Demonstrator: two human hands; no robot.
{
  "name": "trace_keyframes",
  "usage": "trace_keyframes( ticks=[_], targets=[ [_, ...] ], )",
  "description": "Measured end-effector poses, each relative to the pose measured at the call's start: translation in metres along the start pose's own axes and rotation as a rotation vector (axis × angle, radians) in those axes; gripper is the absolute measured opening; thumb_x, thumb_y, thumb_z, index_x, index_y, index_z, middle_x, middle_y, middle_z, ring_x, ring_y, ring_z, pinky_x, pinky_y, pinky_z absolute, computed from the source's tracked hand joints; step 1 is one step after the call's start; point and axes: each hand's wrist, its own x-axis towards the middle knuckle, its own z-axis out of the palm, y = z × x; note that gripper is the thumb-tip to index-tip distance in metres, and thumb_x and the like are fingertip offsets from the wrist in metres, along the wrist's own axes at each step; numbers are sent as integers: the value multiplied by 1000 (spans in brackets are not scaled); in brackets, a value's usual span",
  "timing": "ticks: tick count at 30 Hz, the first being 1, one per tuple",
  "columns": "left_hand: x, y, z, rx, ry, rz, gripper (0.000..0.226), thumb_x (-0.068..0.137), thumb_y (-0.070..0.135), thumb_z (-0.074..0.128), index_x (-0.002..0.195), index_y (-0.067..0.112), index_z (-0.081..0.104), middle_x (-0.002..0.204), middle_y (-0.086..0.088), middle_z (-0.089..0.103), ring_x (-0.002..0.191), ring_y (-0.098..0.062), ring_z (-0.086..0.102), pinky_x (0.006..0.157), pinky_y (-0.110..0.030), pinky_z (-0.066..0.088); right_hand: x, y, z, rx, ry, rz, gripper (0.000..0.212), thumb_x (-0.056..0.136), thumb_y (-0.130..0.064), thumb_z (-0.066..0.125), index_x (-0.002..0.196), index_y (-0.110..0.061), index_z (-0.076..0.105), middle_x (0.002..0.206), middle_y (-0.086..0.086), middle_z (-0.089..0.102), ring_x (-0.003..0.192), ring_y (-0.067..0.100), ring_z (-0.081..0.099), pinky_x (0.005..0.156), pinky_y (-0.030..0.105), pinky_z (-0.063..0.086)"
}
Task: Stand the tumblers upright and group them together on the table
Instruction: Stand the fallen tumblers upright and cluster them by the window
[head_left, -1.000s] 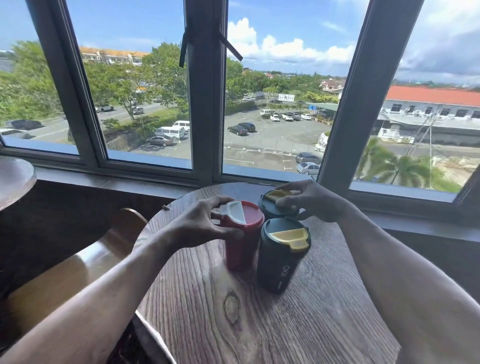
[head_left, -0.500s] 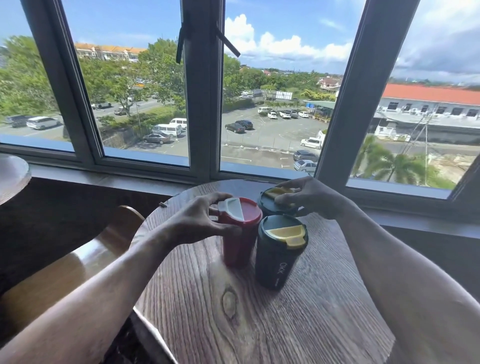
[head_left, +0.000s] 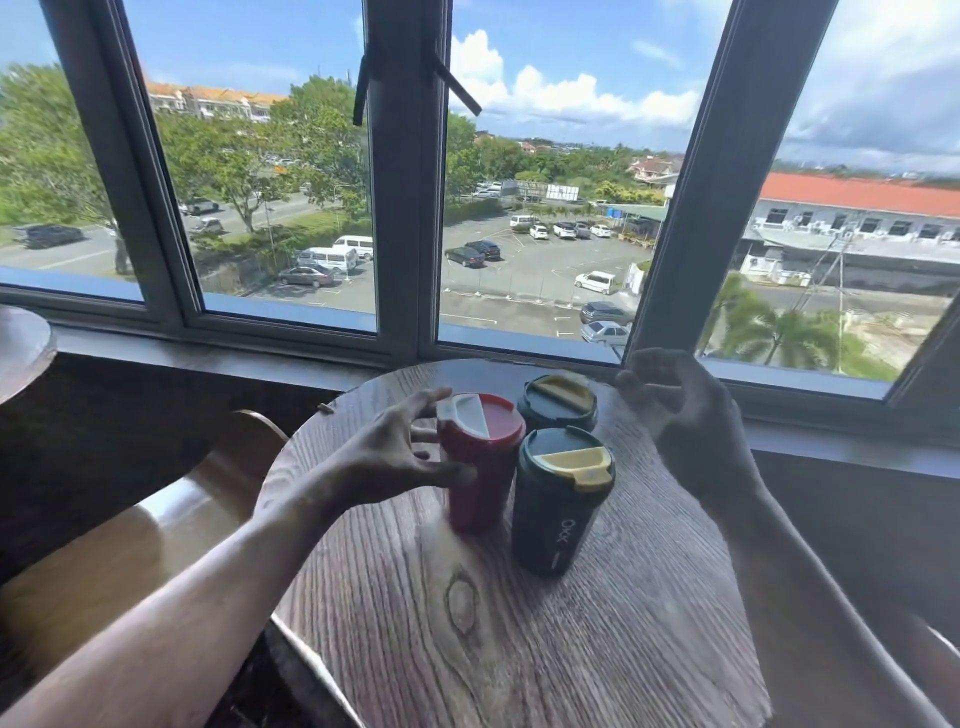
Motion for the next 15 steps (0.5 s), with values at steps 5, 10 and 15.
trace_keyframes(
  ticks=[5, 10, 15],
  targets=[
    [2, 3, 9, -57, 5, 35, 95, 54, 28, 89, 135, 30, 40, 113, 15, 59, 105, 0, 57, 81, -18, 54, -52, 7, 15, -200, -331, -8, 93, 59, -76, 72, 138, -39, 40, 133, -11, 51, 118, 9, 53, 97, 31, 46],
    [4, 2, 9, -53, 42, 38, 90, 52, 31, 93, 130, 33, 47, 113, 16, 63, 103, -4, 60, 84, -31, 56, -54, 22, 32, -141, -257, 34, 101, 49, -69, 81, 137, -40, 39, 129, -11, 56, 114, 12, 59, 97, 41, 51],
    [5, 0, 8, -60, 54, 41, 97, 45, 43, 92, 131, 35, 47, 120, 11, 63, 106, -7, 62, 89, -38, 56, -55, 20, 34, -25, -250, 30, 95, 53, -50, 90, 130, -45, 35, 121, -32, 49, 108, -1, 59, 97, 37, 52]
  ],
)
